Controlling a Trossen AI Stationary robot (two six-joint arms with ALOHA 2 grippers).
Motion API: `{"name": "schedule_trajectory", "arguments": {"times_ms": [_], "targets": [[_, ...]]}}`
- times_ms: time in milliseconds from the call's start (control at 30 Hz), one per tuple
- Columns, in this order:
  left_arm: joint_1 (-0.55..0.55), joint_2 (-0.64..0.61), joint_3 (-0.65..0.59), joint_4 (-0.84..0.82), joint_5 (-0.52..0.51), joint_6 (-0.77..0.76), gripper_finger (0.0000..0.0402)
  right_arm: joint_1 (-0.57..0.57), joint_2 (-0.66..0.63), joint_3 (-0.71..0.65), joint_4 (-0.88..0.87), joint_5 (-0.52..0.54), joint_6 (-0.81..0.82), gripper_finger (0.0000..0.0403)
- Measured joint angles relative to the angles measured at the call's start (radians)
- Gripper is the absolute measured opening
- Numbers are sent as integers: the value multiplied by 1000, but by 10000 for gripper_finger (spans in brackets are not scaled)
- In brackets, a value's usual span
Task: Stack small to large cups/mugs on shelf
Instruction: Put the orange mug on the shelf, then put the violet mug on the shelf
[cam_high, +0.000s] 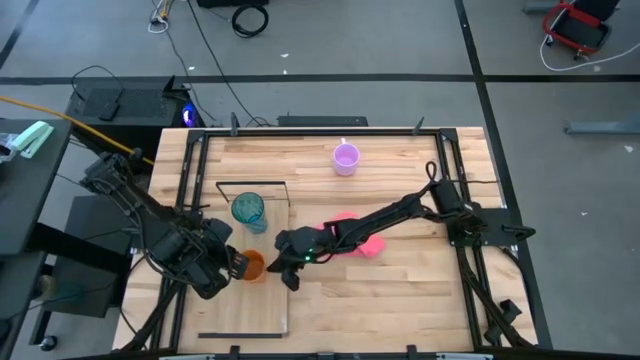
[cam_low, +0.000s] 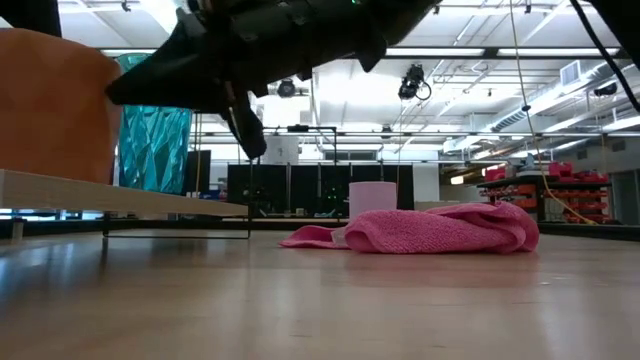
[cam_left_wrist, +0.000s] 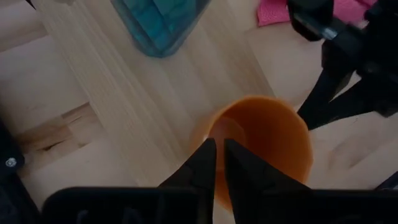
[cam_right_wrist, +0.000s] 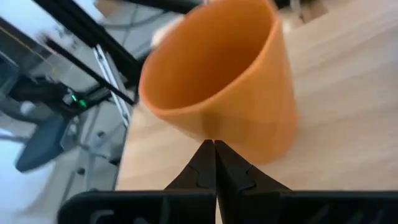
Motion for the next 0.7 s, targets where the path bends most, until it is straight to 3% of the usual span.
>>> {"name": "schedule_trajectory", "arguments": {"times_ms": [400, 700], "targets": [[-1, 0, 0, -27, -5, -10, 40, -19, -87, -2, -239, 14, -68, 1], [-1, 0, 0, 1, -177, 105, 28, -15, -273, -2, -438, 11, -50, 8]]}}
